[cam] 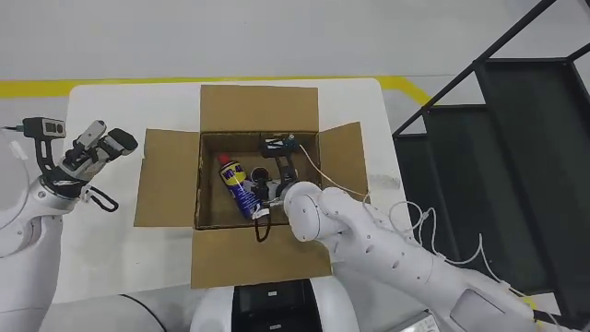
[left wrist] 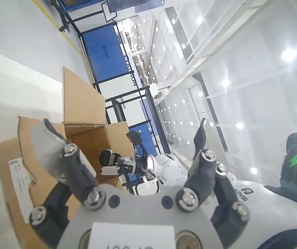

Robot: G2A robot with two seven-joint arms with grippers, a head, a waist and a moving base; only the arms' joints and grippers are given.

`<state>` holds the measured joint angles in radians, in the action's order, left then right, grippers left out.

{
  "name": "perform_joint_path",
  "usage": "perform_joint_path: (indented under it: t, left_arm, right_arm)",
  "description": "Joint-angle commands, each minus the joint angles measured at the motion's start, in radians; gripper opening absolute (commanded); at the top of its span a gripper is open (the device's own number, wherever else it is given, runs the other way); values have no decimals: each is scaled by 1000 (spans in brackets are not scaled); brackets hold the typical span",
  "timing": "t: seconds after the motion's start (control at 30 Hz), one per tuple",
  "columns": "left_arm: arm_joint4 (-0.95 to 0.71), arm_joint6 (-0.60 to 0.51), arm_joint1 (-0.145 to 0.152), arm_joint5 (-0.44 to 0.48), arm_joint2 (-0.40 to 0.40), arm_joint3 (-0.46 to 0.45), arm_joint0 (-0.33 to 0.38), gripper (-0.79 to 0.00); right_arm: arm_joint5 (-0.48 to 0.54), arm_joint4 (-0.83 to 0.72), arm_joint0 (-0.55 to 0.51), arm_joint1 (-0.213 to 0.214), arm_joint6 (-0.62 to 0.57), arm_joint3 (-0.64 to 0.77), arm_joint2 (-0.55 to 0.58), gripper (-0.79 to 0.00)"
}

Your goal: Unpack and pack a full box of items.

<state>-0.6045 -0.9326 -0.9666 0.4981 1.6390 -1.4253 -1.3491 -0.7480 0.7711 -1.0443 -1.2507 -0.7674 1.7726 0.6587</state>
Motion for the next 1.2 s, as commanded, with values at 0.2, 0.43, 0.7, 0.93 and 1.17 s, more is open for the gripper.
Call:
perform_joint_path:
  t: [0.2, 0.43, 0.7, 0.93, 1.17]
  left_arm:
    - [0, 0, 0, 0, 0, 0, 0, 0]
    - [0, 0, 0, 0, 0, 0, 0, 0]
    - [0, 0, 0, 0, 0, 0, 0, 0]
    - [0, 0, 0, 0, 0, 0, 0, 0]
    - [0, 0, 0, 0, 0, 0, 0, 0]
  right_arm:
    - [-45, 76, 112, -65, -36, -175, -119, 0]
    - [-86, 62, 194, -144, -24, -325, -187, 0]
    - [-86, 45, 229, -198, -12, -428, -200, -126]
    - [-87, 49, 243, -228, -23, -484, -200, -139]
    - [-77, 55, 247, -249, -36, -521, -191, -175]
